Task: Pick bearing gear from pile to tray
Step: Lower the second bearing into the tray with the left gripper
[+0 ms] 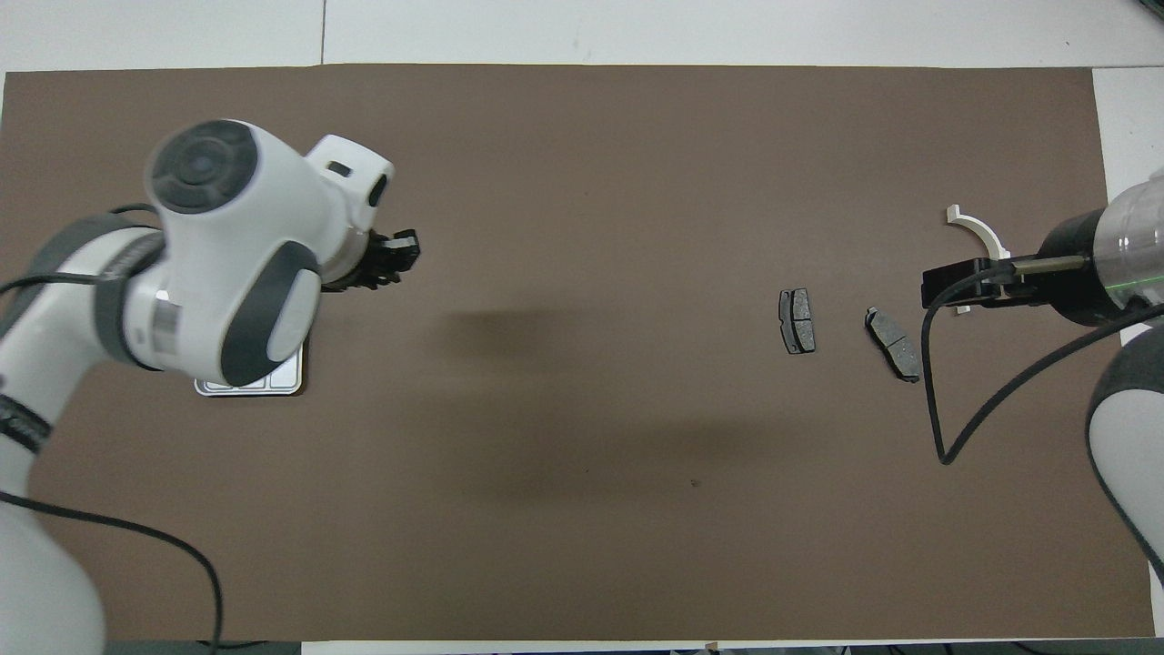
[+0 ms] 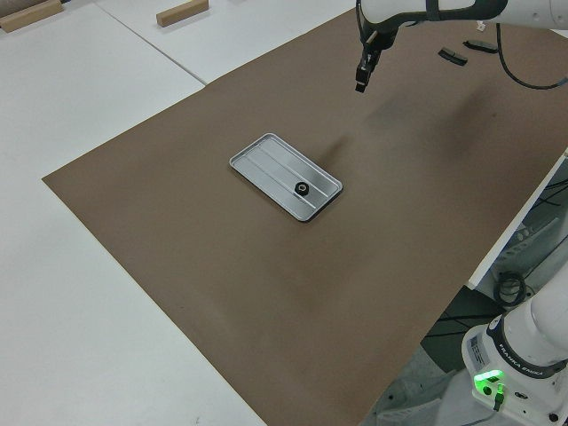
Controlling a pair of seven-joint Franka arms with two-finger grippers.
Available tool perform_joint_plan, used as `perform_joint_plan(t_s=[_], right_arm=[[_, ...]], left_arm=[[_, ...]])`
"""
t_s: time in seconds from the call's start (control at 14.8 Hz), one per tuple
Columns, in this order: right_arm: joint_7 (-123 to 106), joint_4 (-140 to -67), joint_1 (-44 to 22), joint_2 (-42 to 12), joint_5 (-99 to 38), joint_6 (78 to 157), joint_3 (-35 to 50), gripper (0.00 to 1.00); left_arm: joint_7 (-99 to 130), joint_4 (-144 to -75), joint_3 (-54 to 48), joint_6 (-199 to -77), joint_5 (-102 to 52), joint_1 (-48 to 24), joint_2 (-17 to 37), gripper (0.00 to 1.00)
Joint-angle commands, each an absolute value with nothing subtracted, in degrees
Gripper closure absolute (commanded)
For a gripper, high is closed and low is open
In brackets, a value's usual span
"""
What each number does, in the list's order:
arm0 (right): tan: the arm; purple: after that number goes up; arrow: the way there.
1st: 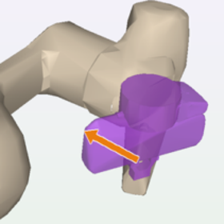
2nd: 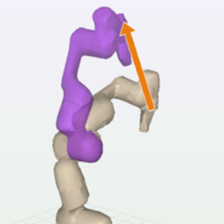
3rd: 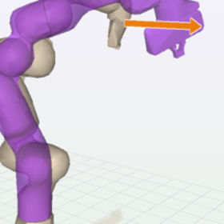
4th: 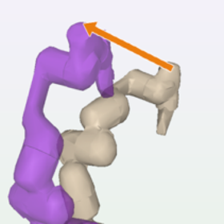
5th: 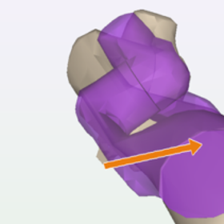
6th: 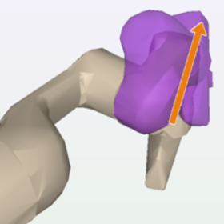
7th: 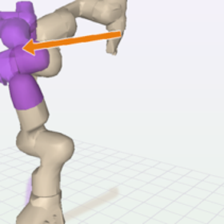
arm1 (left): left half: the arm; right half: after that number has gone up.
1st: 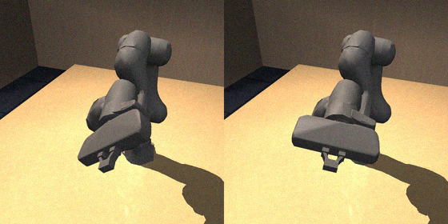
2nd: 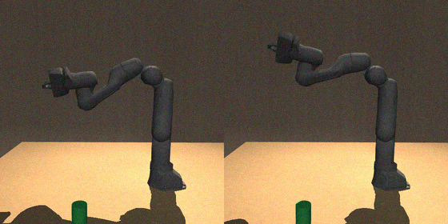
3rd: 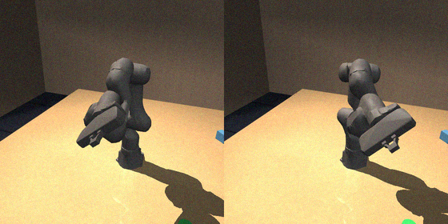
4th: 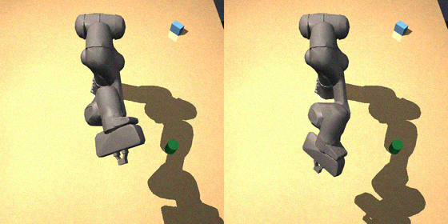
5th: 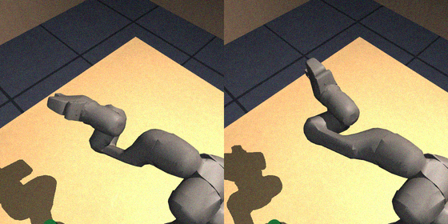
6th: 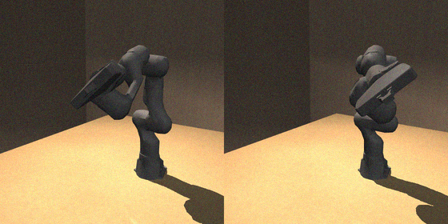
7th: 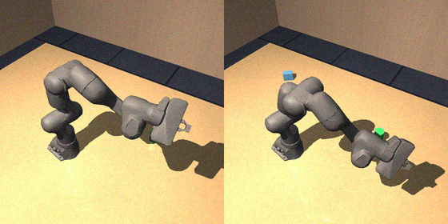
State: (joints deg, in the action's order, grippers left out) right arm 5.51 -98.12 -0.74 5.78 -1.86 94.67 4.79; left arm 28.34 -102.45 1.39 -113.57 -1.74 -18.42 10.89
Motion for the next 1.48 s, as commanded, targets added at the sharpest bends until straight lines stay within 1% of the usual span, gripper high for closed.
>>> perform_joint_plan(t_s=[0.0,0.13,0.2,0.34,0.4,1.01,1.15,1.42], right_arm=[[6.8,-98.3,-1.0,7.6,-3.2,93.1,4.7,0.0],[6.8,-98.4,-1.1,7.8,-3.2,92.5,4.7,0.0],[6.8,-98.4,-1.1,7.7,-3.2,92.5,4.7,0.0],[6.8,-98.3,-1.0,7.2,-3.2,92.5,4.7,0.0],[6.8,-98.3,-1.1,7.1,-3.2,92.6,4.7,0.0],[6.9,-98.3,-1.2,7.1,-0.6,92.4,4.7,0.0],[7.0,-98.3,-1.2,7.1,-0.1,90.9,4.7,0.0],[6.9,-98.3,-1.2,7.2,1.0,90.4,5.0,0.0]], left_arm=[[12.2,-104.1,0.5,-109.8,-1.4,-8.6,8.4,1.0],[3.8,-106.2,0.6,-111.9,-1.4,-3.4,7.8,1.0],[2.0,-107.9,0.5,-114.8,-1.4,-1.6,7.1,1.0],[1.8,-114.4,0.5,-125.1,-1.4,-1.1,6.5,1.0],[1.8,-115.7,0.5,-127.9,-1.5,-1.1,7.1,1.0],[1.6,-118.6,0.6,-136.3,-1.5,-0.1,12.3,1.0],[1.8,-119.1,0.6,-139.2,-1.5,-0.2,14.1,1.0],[0.7,-122.2,0.6,-142.6,-1.5,0.2,14.7,1.0]])
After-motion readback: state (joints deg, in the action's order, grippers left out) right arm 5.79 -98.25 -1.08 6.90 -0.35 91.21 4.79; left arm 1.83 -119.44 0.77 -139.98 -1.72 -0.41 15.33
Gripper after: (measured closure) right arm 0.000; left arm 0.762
